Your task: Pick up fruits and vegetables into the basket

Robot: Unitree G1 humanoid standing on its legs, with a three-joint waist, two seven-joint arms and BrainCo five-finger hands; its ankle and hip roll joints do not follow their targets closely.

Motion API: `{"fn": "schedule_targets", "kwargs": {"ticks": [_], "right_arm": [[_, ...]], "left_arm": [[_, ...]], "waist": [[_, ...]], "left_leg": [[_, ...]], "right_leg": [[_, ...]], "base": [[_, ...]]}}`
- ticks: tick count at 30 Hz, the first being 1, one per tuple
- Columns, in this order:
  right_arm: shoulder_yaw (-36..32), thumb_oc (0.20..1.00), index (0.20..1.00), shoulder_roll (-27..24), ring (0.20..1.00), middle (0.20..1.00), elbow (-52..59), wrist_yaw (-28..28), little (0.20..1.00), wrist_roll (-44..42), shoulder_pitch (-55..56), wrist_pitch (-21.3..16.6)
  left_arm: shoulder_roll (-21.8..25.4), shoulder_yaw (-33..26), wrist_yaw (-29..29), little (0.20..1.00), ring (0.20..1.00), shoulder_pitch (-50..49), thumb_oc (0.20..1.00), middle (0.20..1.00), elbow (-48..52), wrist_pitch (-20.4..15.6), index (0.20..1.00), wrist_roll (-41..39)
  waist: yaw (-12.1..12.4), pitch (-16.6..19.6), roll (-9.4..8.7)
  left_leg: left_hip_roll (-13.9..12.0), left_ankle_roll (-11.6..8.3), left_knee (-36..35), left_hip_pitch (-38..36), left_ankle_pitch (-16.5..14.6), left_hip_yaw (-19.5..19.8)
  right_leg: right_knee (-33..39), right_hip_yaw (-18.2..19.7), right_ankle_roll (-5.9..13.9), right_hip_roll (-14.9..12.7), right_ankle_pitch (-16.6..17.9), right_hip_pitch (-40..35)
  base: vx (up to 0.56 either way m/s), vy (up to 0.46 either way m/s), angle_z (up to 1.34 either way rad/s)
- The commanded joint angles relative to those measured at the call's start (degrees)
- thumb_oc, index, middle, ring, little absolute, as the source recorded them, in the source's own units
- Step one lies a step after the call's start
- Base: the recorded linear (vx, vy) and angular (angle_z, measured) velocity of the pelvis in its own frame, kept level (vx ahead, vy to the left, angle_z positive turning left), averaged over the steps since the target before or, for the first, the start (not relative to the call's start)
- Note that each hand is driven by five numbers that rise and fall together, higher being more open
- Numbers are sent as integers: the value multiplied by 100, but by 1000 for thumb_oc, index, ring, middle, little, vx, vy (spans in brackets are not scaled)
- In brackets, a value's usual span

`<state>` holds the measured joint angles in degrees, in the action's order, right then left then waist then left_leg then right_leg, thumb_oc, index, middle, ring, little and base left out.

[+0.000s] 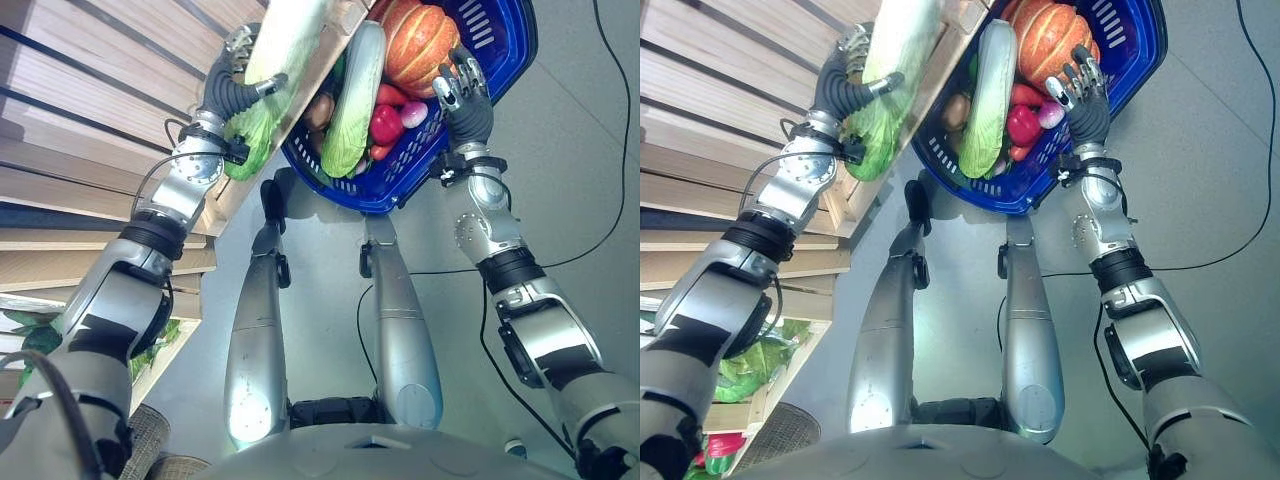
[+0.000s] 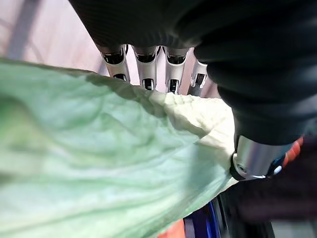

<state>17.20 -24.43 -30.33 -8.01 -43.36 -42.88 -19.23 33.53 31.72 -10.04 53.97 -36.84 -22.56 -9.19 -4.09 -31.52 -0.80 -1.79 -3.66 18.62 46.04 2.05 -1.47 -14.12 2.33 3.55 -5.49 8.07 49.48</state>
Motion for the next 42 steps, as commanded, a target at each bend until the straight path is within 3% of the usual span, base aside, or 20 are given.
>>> {"fn": "schedule_targets", "kwargs": {"ticks": [1, 10, 21, 34, 42], "right_arm": [[82, 1000, 1000, -77, 1000, 1000, 694, 129, 1000, -24, 148, -65], [252, 1000, 1000, -19, 1000, 1000, 997, 345, 1000, -106, 110, 98], [369, 1000, 1000, 106, 1000, 1000, 1338, 407, 1000, -36, 147, 221], [477, 1000, 1000, 211, 1000, 1000, 1506, 844, 1000, -519, 268, 550], [497, 1000, 1000, 323, 1000, 1000, 1588, 1390, 1000, -1237, 321, 762]], "left_arm": [[-212, 96, 389, 200, 200, 11, 200, 200, 668, -187, 200, 247], [-300, 512, 874, 200, 200, 62, 200, 200, 968, -30, 200, 466], [-372, 583, 997, 200, 200, 49, 200, 200, 1215, 80, 200, 598], [-434, 425, 571, 200, 200, -128, 200, 200, 1356, -87, 200, 823], [-466, 294, 252, 200, 200, -187, 200, 200, 1352, -159, 200, 978]], "waist": [[-72, 173, 236], [-94, 173, 202], [-97, 173, 159], [-58, 173, 127], [-25, 173, 96]], "left_leg": [[130, 43, -300, -115, 102, -44], [114, 55, -298, -105, 116, -70], [109, 57, -273, -90, 114, -50], [111, 54, -263, -100, 132, -7], [111, 41, -247, -106, 137, 33]], "right_leg": [[-474, -352, 127, 138, -511, -316], [-458, -328, 158, 134, -451, -307], [-450, -305, 176, 127, -420, -300], [-466, -315, 168, 134, -419, -320], [-491, -333, 172, 130, -424, -328]], "base": [[0, 0, 0], [0, 0, 0], [0, 0, 0], [0, 0, 0], [0, 0, 0]]}}
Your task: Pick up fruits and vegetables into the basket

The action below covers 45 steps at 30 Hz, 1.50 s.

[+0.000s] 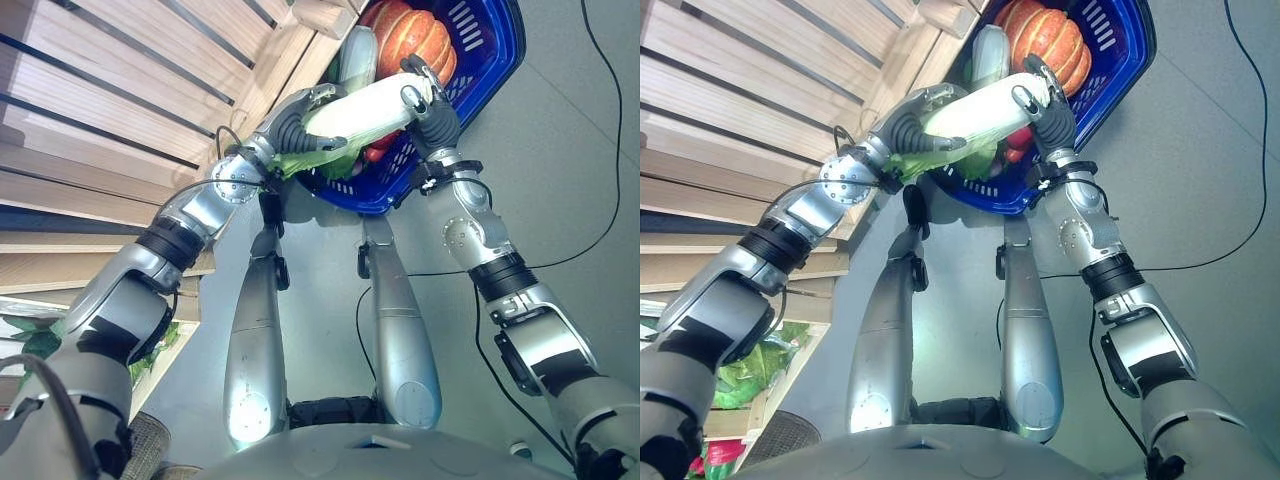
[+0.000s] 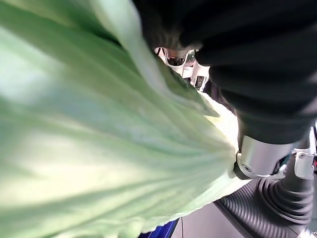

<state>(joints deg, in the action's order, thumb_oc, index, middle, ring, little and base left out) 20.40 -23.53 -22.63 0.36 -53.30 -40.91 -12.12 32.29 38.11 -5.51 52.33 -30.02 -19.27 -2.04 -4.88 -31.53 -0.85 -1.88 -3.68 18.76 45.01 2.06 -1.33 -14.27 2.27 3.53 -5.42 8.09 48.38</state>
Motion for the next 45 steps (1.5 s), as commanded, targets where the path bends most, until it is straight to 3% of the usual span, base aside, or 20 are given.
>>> {"fn": "schedule_targets", "kwargs": {"ticks": [1, 8, 9, 10, 32, 33, 34, 45], "right_arm": [[179, 1000, 1000, 255, 1000, 1000, 834, 624, 1000, -348, 141, 72], [96, 1000, 1000, 434, 1000, 1000, 957, 1211, 1000, -1115, 247, 137], [91, 865, 865, 442, 865, 865, 966, 1256, 865, -1153, 250, 135], [83, 200, 200, 468, 200, 200, 985, 1327, 200, -1193, 263, 116], [109, 200, 200, 514, 200, 200, 1118, 1507, 200, -1277, 248, 61], [106, 200, 200, 517, 200, 200, 1114, 1519, 200, -1297, 249, 59], [108, 200, 200, 524, 200, 200, 1118, 1525, 200, -1303, 256, 53], [50, 200, 200, 633, 200, 200, 1197, 1448, 200, -1312, 346, -8]], "left_arm": [[-343, -356, -207, 200, 200, -35, 200, 200, 660, -508, 200, 284], [-378, -330, -166, 200, 200, -65, 200, 200, 702, -405, 200, 360], [-381, -328, -163, 200, 200, -67, 200, 200, 703, -400, 200, 365], [-391, -320, -143, 200, 200, -75, 200, 200, 703, -377, 200, 371], [-417, -243, -196, 200, 200, -60, 200, 200, 732, -194, 200, 387], [-429, -261, -288, 881, 881, -74, 881, 881, 720, -167, 881, 386], [-445, -280, -408, 1000, 1000, -85, 1000, 1000, 703, -142, 1000, 411], [-707, -736, -1350, 1000, 1000, -417, 1000, 1000, 790, -200, 1000, 180]], "waist": [[59, 174, 100], [71, 174, 92], [71, 174, 91], [70, 174, 90], [65, 174, 64], [68, 174, 64], [69, 174, 63], [125, 174, 43]], "left_leg": [[123, 43, -257, -1, 136, 25], [135, 45, -263, 2, 130, 52], [137, 46, -265, 2, 130, 53], [142, 46, -263, -1, 131, 55], [145, 29, -271, 25, 145, 55], [145, 29, -275, 20, 147, 59], [145, 30, -275, 19, 151, 60], [178, 41, -276, 27, 149, 117]], "right_leg": [[-480, -328, 174, 122, -428, -217], [-477, -344, 184, 115, -428, -212], [-476, -345, 184, 117, -427, -210], [-480, -348, 190, 120, -422, -208], [-405, -368, 208, 99, -379, -216], [-407, -370, 209, 98, -378, -219], [-412, -370, 212, 97, -379, -218], [-413, -396, 212, 94, -394, -220]], "base": [[0, 0, 0], [0, 0, 0], [0, 0, 0], [0, 0, 0], [0, 0, 0], [0, 0, 0], [0, 0, 0], [0, 0, 0]]}}
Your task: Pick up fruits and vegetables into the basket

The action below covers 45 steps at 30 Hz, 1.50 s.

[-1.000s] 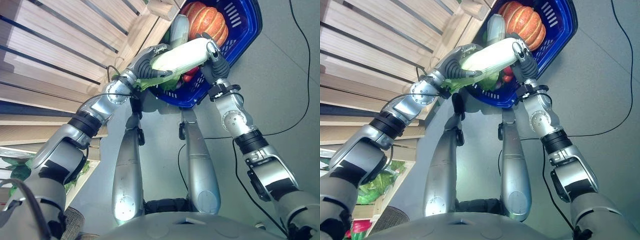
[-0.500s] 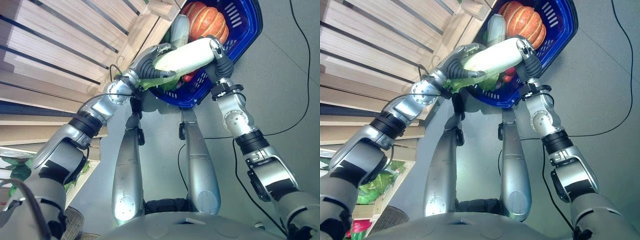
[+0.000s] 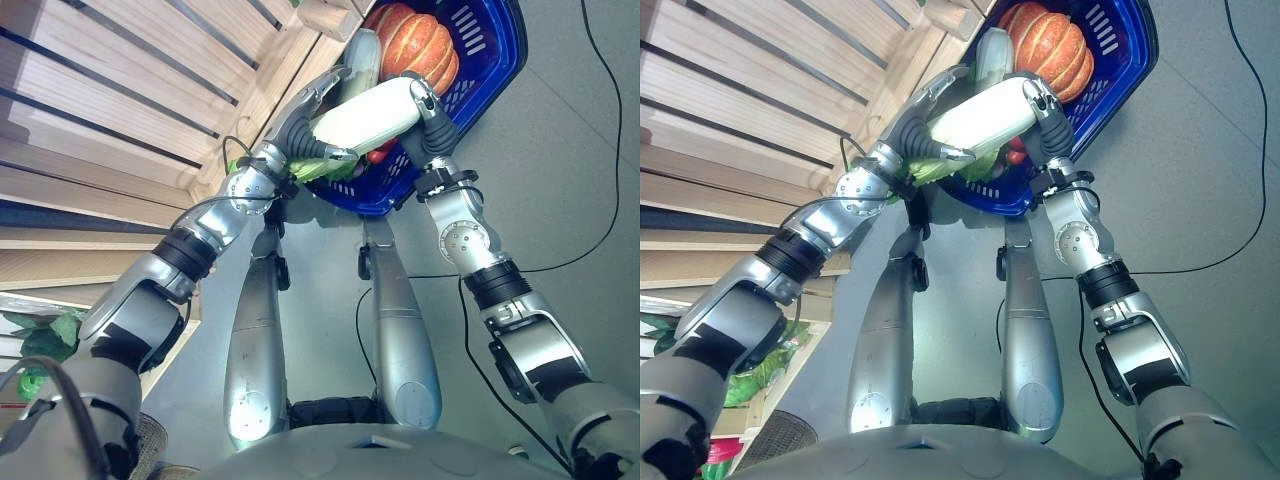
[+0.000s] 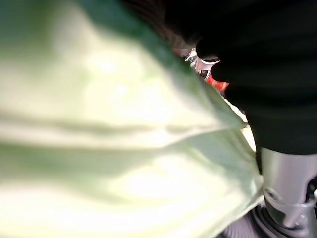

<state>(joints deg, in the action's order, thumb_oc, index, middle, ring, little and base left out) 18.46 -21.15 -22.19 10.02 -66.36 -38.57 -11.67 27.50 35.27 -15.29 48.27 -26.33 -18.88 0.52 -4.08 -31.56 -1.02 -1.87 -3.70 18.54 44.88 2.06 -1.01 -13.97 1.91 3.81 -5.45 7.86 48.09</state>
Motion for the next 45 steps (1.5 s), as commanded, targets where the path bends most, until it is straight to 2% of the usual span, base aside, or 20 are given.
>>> {"fn": "schedule_targets", "kwargs": {"ticks": [1, 13, 31, 41, 45], "right_arm": [[239, 200, 200, 416, 200, 200, 1152, 474, 200, 10, 116, -61], [-23, 200, 200, 406, 200, 200, 1112, 273, 200, 176, 127, -184], [-712, 200, 200, -251, 200, 200, 719, -443, 200, 930, 8, -369], [-889, 200, 200, -723, 200, 200, 504, -1218, 200, 1717, -137, -356], [-948, 200, 200, -893, 200, 200, 277, -1792, 200, 2508, -259, -248]], "left_arm": [[-259, -484, -419, 1000, 1000, -31, 1000, 1000, 423, -268, 1000, -89], [-483, -1163, -888, 1000, 1000, -288, 1000, 1000, 605, -817, 1000, -514], [-180, -1966, -1410, 1000, 1000, -287, 1000, 1000, 257, -977, 1000, -1167], [-23, -2144, -1499, 1000, 1000, -222, 1000, 1000, 28, -951, 1000, -1278], [-5, -2105, -1545, 1000, 1000, -122, 1000, 1000, -103, -946, 1000, -1267]], "waist": [[50, 177, 57], [88, 177, 50], [76, 177, 68], [65, 177, 47], [53, 177, 55]], "left_leg": [[179, 44, -258, 37, 149, 88], [214, 53, -237, -4, 117, 127], [227, 45, -165, -37, 60, 145], [209, 49, -139, -31, 30, 122], [218, 55, -135, -26, 19, 122]], "right_leg": [[-442, -364, 184, 96, -372, -196], [-478, -383, 159, 101, -411, -232], [-603, -373, 136, 137, -500, -236], [-644, -382, 121, 145, -543, -224], [-665, -381, 127, 153, -548, -205]], "base": [[0, 0, 0], [1, -3, 2], [0, 0, 0], [0, 0, 0], [0, 0, 0]]}}
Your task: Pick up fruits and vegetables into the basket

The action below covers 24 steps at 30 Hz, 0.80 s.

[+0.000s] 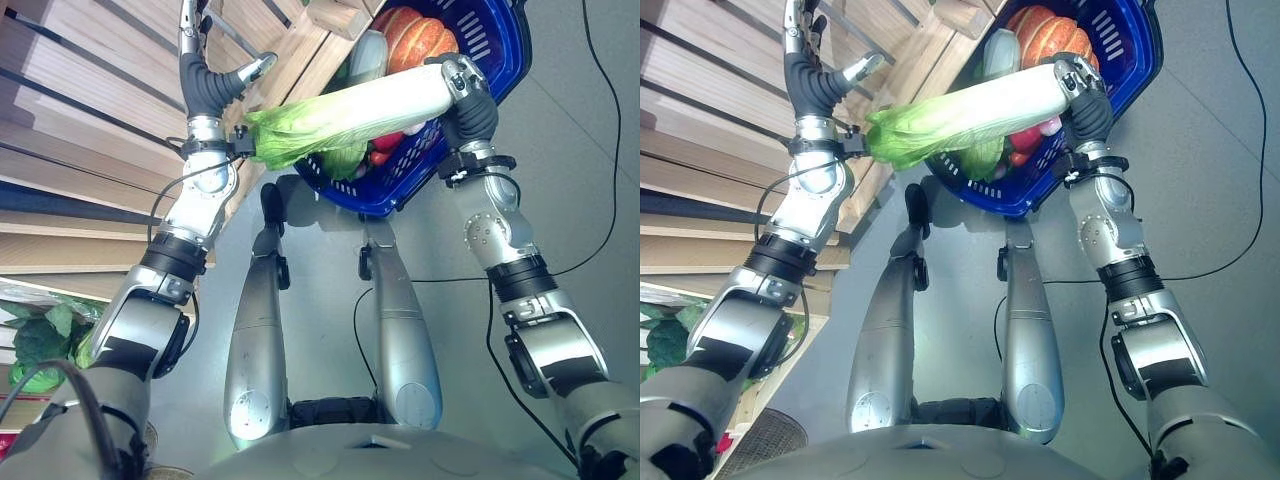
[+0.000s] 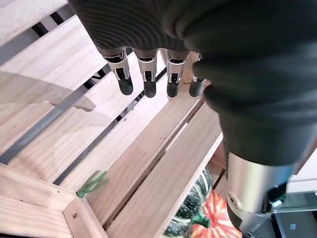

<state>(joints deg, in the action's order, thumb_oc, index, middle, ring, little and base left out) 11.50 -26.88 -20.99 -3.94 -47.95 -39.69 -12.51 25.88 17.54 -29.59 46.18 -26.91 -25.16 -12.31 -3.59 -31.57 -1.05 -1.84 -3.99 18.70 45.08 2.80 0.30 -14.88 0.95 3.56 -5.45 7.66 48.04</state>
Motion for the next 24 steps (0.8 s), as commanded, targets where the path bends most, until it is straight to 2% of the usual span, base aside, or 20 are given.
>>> {"fn": "schedule_targets", "kwargs": {"ticks": [1, 3, 11, 20, 24], "right_arm": [[-249, 200, 200, -350, 200, 200, 116, -499, 200, 790, -181, -131], [-229, 200, 200, -523, 200, 200, -85, -727, 200, 1073, -345, -7], [-151, 200, 200, -763, 200, 200, -985, -1132, 200, 1186, -981, 154], [225, 200, 200, -743, 200, 200, -2038, -1232, 200, 1258, -1602, 161], [398, 200, 200, -754, 200, 200, -2318, -1216, 200, 1453, -1806, 297]], "left_arm": [[161, -320, -125, 1000, 1000, 108, 1000, 1000, -58, -309, 1000, 11], [196, -299, -105, 1000, 1000, 179, 1000, 1000, -116, -265, 1000, -24], [229, -179, -33, 1000, 1000, 428, 1000, 1000, -446, -298, 1000, -162], [188, 47, -9, 1000, 1000, 706, 1000, 1000, -719, -372, 1000, -290], [190, 118, 2, 1000, 1000, 794, 1000, 1000, -777, -381, 1000, -336]], "waist": [[4, 177, 59], [19, 177, 68], [103, 177, 129], [214, 177, 233], [240, 177, 268]], "left_leg": [[214, 85, -153, -44, -56, -12], [212, 90, -146, -42, -61, -19], [224, 83, -79, 21, -80, 16], [262, 86, -20, 79, -86, 69], [266, 81, 19, 121, -97, 83]], "right_leg": [[-570, -283, 152, 154, -527, -198], [-593, -293, 158, 149, -528, -188], [-652, -335, 162, 115, -547, -136], [-704, -380, 146, 80, -546, -74], [-747, -394, 146, 63, -557, -27]], "base": [[0, 0, 0], [0, 0, 0], [0, 0, 0], [0, 0, 0], [0, 0, 0]]}}
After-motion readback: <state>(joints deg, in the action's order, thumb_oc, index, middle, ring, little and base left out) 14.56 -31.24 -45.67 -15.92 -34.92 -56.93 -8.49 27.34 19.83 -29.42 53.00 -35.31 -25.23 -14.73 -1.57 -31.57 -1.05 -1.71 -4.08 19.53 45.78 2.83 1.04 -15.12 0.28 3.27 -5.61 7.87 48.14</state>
